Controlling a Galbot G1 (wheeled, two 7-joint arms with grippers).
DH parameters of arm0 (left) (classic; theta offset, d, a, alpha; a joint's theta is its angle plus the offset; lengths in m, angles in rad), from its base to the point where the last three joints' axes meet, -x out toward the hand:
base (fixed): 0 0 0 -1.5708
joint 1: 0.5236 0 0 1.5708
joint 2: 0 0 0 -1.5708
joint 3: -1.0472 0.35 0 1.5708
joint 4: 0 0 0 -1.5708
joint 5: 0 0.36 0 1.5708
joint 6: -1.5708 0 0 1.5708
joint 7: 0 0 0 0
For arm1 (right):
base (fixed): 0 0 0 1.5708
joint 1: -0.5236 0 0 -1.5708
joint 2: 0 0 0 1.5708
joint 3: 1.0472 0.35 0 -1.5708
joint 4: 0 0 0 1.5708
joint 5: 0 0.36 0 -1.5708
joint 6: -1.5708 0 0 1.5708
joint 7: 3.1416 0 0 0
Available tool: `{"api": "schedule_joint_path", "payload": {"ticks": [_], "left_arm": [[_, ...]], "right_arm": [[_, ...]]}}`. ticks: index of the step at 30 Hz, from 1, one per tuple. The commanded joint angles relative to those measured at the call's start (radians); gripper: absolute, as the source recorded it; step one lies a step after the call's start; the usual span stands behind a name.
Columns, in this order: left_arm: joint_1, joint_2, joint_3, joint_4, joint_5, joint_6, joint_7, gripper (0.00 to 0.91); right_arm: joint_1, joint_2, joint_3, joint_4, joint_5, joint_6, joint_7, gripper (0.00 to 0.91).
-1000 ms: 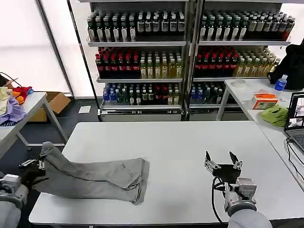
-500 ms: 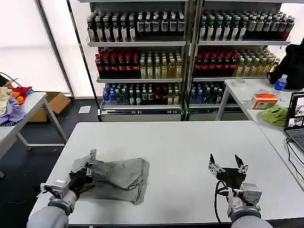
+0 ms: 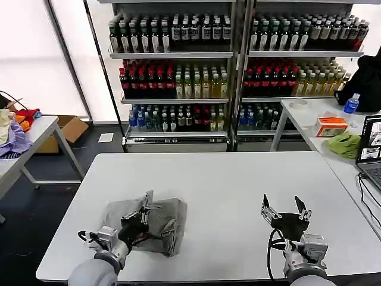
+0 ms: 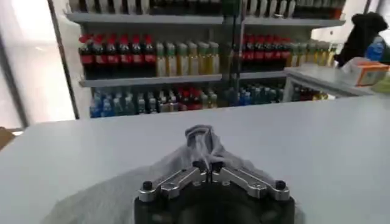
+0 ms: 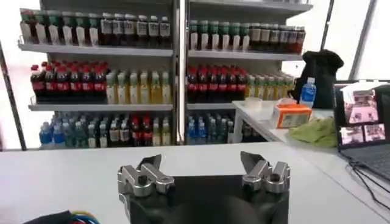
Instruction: Fold and organize the clothes.
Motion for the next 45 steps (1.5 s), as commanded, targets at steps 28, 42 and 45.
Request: {"api": "schedule_joint_path", "payload": {"ticks": [28,42,45], "left_arm": [[-0.096,-0.104,0.119,0.186,0.001,-0.1,0.006,0.907],[0.049,-0.085,0.002,-0.301,-0.815,0.026,-0.113,0.907],[0.041,-0.071,-0.056,-0.284,-0.786,0.005,-0.127,0.907]], "right_arm": [[0.008,0.013,-0.007,-0.042,-0.007,0.012,-0.016,0.907],[0.062,0.003,-0.045,-0.083,0.001,0.009,-0.009,0.907],[0.058,-0.007,-0.042,-0.085,0.004,0.013,-0.014,0.907]]}}
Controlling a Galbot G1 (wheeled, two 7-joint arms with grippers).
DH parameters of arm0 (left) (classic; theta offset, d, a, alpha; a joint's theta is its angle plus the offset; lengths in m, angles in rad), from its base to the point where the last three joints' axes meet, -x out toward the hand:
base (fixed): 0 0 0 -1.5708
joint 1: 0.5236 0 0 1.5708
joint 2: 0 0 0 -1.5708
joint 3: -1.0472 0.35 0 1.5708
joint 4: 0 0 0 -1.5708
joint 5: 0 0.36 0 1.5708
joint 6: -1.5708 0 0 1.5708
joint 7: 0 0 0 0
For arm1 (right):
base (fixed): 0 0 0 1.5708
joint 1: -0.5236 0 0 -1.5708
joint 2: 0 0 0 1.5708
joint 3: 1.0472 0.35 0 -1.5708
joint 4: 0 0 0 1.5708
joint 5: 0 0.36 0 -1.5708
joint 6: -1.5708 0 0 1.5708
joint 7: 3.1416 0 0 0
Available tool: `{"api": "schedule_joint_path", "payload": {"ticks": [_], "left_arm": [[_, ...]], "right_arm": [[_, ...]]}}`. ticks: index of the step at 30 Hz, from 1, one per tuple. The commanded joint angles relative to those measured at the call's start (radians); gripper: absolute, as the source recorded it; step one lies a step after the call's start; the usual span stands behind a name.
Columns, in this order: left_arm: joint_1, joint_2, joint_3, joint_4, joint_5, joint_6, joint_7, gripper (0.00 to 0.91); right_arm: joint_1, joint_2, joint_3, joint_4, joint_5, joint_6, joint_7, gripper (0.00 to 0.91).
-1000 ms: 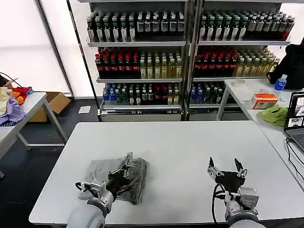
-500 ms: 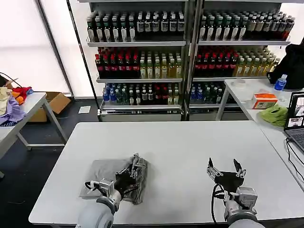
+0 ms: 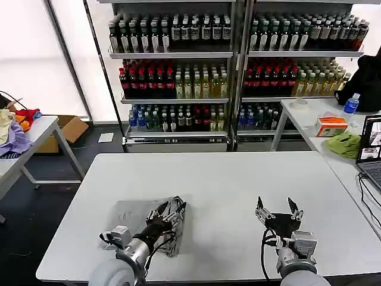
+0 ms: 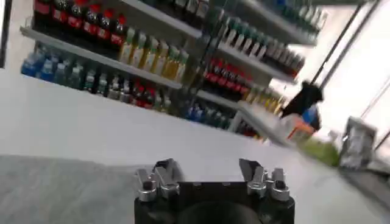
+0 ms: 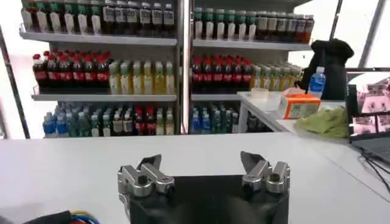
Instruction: Fold and organize the clothes.
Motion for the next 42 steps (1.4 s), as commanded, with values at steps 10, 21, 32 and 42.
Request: {"api": "schedule_joint_path", "payload": {"ticks": [10,21,32,42], "left_arm": [[0.035,0.116,-0.288,0.045,0.176,-0.036,-0.079,0.907],[0.025,0.108,-0.288,0.202,0.294,-0.081,-0.048,0.907],[0.035,0.104,-0.28,0.232,0.233,-0.054,-0.011,0.907],[0.029,0.1,-0.281,0.266,0.191,-0.041,0.011,0.907]], "right_arm": [[0.043,-0.043,-0.013,-0.012,0.026,-0.003,-0.002,0.907],[0.023,-0.046,-0.018,-0.017,0.03,0.004,-0.011,0.907],[0.019,-0.038,-0.015,-0.023,0.024,0.006,0.001,0.907],[0.02,-0.041,-0.016,-0.025,0.024,0.006,-0.003,0.907]]}}
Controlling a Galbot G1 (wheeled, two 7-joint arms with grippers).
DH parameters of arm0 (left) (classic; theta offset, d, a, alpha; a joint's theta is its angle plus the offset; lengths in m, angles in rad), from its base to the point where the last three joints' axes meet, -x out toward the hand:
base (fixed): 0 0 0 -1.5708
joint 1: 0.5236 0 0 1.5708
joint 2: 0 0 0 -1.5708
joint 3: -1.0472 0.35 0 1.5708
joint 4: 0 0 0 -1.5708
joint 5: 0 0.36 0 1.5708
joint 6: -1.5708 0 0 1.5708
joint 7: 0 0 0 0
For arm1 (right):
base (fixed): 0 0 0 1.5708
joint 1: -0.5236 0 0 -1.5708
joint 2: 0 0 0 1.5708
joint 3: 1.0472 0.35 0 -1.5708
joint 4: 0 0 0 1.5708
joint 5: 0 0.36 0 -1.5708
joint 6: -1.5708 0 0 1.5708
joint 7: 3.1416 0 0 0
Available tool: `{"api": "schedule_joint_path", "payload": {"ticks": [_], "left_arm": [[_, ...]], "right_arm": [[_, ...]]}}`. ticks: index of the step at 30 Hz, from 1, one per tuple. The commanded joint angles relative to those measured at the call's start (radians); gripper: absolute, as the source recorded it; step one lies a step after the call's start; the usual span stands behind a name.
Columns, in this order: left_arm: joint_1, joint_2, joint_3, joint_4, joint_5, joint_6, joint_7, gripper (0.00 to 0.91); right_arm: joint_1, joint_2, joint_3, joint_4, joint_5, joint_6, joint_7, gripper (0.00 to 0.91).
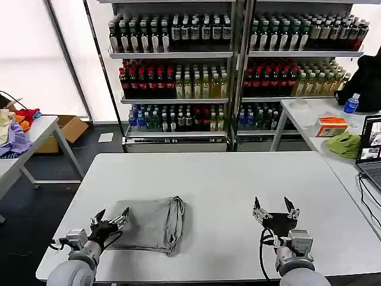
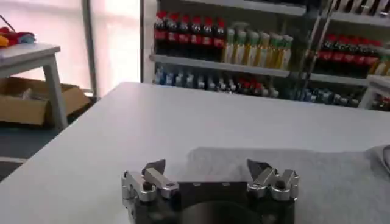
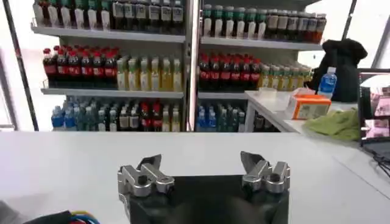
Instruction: Fold and organize the clothes.
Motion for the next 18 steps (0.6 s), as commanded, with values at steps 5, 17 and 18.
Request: {"api": "schedule_joint_path", "payload": {"ticks": [5,17,18], "left_arm": [[0.011,-0.002,-0.011,0.044,-0.015,0.011,0.032,0.907],[0.025,-0.029,-0.001,0.045,-0.016,0.018,0.054,0.01],[0.024,-0.028,-0.002,0.049,-0.016,0.017,0.054,0.01]], "right_arm": [[0.004,0.007,-0.002,-0.014,0.0,0.006,-0.004,0.907],[-0.002,0.003,-0.007,-0.012,0.001,0.014,-0.004,0.907],[-0.001,0.003,-0.005,-0.012,0.002,0.014,-0.004,0.907]]}}
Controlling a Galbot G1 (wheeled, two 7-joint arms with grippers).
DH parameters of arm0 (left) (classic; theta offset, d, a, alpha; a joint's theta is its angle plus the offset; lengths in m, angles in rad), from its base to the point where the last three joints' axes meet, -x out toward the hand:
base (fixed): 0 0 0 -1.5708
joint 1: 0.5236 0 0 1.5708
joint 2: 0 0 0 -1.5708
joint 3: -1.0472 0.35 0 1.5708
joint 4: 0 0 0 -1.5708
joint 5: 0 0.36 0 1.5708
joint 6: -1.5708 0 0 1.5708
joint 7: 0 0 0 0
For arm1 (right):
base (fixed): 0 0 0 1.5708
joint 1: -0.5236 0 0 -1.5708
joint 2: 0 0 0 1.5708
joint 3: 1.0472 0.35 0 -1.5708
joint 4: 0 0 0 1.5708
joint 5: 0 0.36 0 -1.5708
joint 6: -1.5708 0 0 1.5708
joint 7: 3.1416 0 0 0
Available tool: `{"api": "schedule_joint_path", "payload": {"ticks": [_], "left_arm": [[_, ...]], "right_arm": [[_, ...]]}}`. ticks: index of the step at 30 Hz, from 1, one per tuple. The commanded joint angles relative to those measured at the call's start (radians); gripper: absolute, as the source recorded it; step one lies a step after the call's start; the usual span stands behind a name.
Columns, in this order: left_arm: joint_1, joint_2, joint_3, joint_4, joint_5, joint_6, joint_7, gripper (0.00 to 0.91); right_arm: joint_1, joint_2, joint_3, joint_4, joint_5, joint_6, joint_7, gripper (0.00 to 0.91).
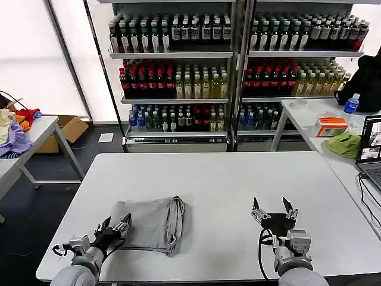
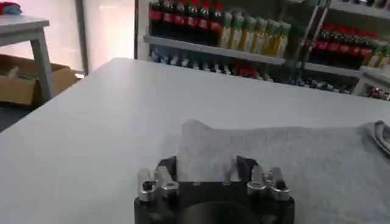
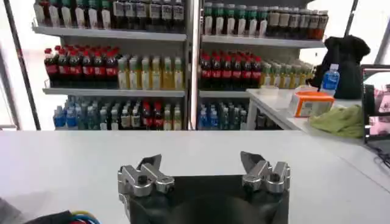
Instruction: Fold and organize the clothes.
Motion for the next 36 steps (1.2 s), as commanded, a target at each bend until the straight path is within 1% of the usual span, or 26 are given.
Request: {"api": "schedule_joint_path", "payload": {"ticks": [1,8,11,13,14,15,17,21,22,23,24,28,31,35,36], "left_arm": [[0.003,-0.005,-0.004,0.025,-0.005,0.003,0.012,0.0],[0.012,-0.006,-0.018,-0.022,-0.011,-0.006,0.009,0.0],[0.011,0.004,-0.046,-0.018,-0.015,-0.014,0.014,0.0],[-0.004,0.004,-0.096,-0.019,-0.058,-0.012,0.02,0.0],[-0.014,0.01,-0.147,-0.022,-0.111,-0.003,0.017,0.0],[-0.025,0.034,-0.192,-0.022,-0.138,0.003,0.015,0.0],[-0.028,0.082,-0.24,-0.011,-0.122,-0.001,0.026,0.0],[-0.032,0.217,-0.403,0.021,-0.114,0.007,0.072,0.0],[-0.035,0.251,-0.43,0.038,-0.114,0.007,0.078,0.0],[-0.036,0.263,-0.448,0.059,-0.114,0.006,0.082,0.0],[-0.038,0.313,-0.481,0.084,-0.112,0.003,0.084,0.0],[-0.041,0.392,-0.524,0.139,-0.077,-0.01,0.097,0.0],[-0.041,0.398,-0.519,0.111,-0.07,-0.004,0.098,0.0],[-0.019,0.335,-0.431,0.001,-0.046,-0.001,0.089,0.0],[-0.017,0.319,-0.387,-0.025,-0.041,-0.001,0.085,0.0]], "right_arm": [[0.002,-0.001,0.006,0.004,0.002,0.002,0.002,0.907],[0.004,-0.001,0.005,0.011,0.003,0.002,0.003,0.907],[0.015,-0.002,0.003,0.001,0.003,0.001,0.006,0.907],[0.023,0.0,0.004,-0.006,0.002,0.007,0.014,0.907],[0.025,0.001,0.004,-0.008,0.001,0.009,0.018,0.907],[0.024,-0.003,0.005,-0.008,0.003,0.01,0.017,0.907],[0.022,-0.008,0.005,-0.006,0.003,0.011,0.015,0.907],[0.034,-0.005,0.008,-0.004,0.01,0.011,0.023,0.907],[0.036,-0.004,0.007,-0.006,0.011,0.011,0.026,0.907],[0.037,-0.004,0.007,-0.006,0.012,0.011,0.025,0.907],[0.036,-0.004,0.006,-0.01,0.012,0.012,0.024,0.907],[0.039,0.001,0.004,-0.017,0.012,0.013,0.023,0.907],[0.04,0.007,0.001,-0.015,0.011,0.013,0.023,0.907],[0.032,0.015,0.001,-0.018,0.007,0.014,0.025,0.907],[0.027,0.017,0.002,-0.017,0.005,0.015,0.025,0.907]]}}
